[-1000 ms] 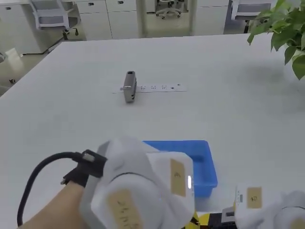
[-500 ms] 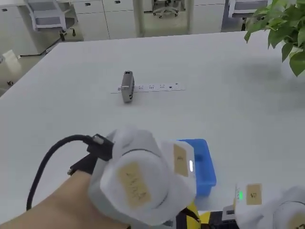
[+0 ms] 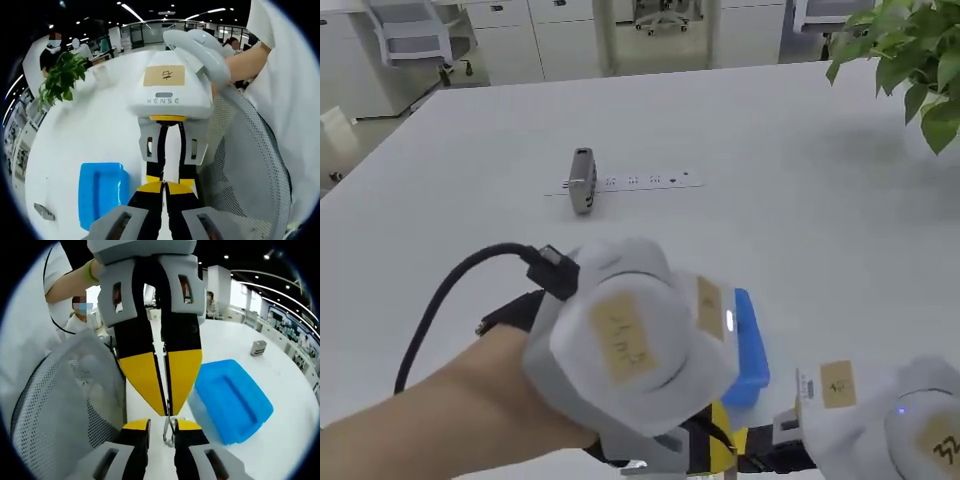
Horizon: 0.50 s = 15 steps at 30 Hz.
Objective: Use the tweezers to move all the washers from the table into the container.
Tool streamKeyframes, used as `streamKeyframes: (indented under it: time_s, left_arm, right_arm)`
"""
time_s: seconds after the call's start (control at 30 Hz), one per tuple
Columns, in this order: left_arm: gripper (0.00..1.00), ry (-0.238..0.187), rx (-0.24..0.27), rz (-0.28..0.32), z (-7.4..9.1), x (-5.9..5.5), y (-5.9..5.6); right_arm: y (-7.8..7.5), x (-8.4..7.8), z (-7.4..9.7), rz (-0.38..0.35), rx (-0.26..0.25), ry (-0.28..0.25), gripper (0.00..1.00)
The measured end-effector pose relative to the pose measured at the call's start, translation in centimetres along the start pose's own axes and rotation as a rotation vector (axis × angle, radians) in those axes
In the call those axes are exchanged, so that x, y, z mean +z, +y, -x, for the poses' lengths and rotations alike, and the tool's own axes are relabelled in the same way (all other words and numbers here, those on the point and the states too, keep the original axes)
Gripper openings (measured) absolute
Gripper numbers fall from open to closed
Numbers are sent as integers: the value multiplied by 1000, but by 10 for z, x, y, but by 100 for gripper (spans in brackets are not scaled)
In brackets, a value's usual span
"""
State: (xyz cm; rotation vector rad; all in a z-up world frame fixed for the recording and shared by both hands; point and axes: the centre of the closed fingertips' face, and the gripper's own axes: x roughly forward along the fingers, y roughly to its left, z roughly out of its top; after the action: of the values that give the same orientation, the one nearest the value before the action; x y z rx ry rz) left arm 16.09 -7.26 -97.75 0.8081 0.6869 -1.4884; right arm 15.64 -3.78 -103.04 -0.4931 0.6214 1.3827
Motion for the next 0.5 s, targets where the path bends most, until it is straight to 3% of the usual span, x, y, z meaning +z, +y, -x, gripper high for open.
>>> streamKeyframes:
  time_s: [0.13, 0.23, 0.4, 0.5]
  left_arm:
    - [0, -25, -9, 18, -1, 1, -1]
    - [0, -34, 4, 31, -2, -1, 2]
    - [0, -140, 40, 159, 2, 0, 8]
    - [5, -243, 93, 288, 12, -5, 13]
  right_arm:
    - [-9, -2, 1, -25, -22, 0, 5]
    - [-10, -2, 1, -83, -14, -15, 4]
    - [-12, -1, 1, -121, -19, -31, 3]
    - [-14, -1, 0, -151, -41, -64, 3]
